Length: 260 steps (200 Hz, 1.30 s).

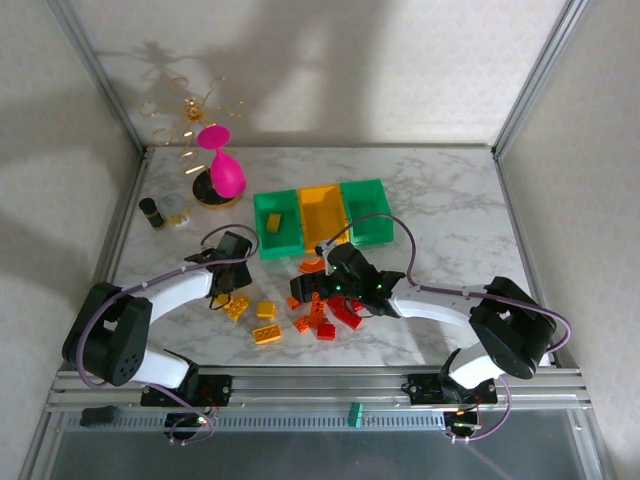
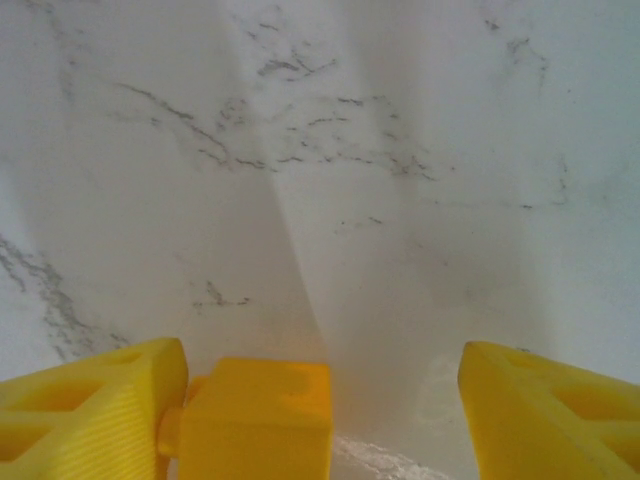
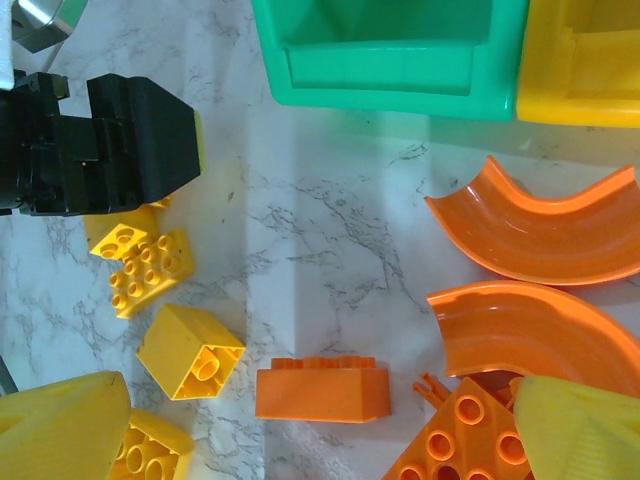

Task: Sort the legos into containers by color
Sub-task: Pick up the lego from the middle-left of the table.

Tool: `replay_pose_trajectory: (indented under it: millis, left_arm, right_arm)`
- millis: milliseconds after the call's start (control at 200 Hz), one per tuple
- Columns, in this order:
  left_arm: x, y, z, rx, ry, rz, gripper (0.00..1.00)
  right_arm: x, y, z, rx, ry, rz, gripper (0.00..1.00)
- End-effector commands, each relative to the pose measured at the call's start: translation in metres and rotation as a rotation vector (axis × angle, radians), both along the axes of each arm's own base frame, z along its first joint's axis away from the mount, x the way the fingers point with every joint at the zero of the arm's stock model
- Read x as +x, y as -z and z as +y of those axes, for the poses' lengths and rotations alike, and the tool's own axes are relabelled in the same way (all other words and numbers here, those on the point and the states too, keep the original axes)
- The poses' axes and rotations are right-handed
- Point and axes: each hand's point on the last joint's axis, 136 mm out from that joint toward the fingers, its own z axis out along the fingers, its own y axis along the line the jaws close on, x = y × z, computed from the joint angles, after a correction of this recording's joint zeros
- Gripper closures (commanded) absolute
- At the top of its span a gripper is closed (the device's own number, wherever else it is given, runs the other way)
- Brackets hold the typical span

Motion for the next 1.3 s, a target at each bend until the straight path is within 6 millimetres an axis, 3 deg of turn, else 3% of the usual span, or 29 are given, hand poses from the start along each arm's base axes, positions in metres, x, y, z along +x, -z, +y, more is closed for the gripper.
replay_pose_trajectory:
  millis: [0,260,851,1056,1297]
  left_arm:
    - [0.004,-0.002,0.002,0.008,0.009,-0.015,0.34]
    - [-0.002,0.003,0.004,0.023,0.016,0.001,0.49]
    - [-0.003,-0.008,0.002,0.037,0.031,-0.013,0.67]
    - [0.005,-0.034,-0.005,0.018,0.038,-0.069,0.68]
    - [0.038,-0.1,-0.038,-0.068,0.079,-0.232,0.68]
  right_arm:
    - [0.004,-0.013,0.007,0.023,0.015,-0.02,0.01]
    - [0.004,-0.013,0.008,0.024,0.015,-0.014,0.01]
    - [0.007,-0.021,0.01,0.043,0.028,-0.013,0.01]
    - [0.015,-0.034,0.001,0.044,0.078,-0.03,0.01]
    - [0.042,-0.052,-0.025,0.067,0.166,-0.04,0.01]
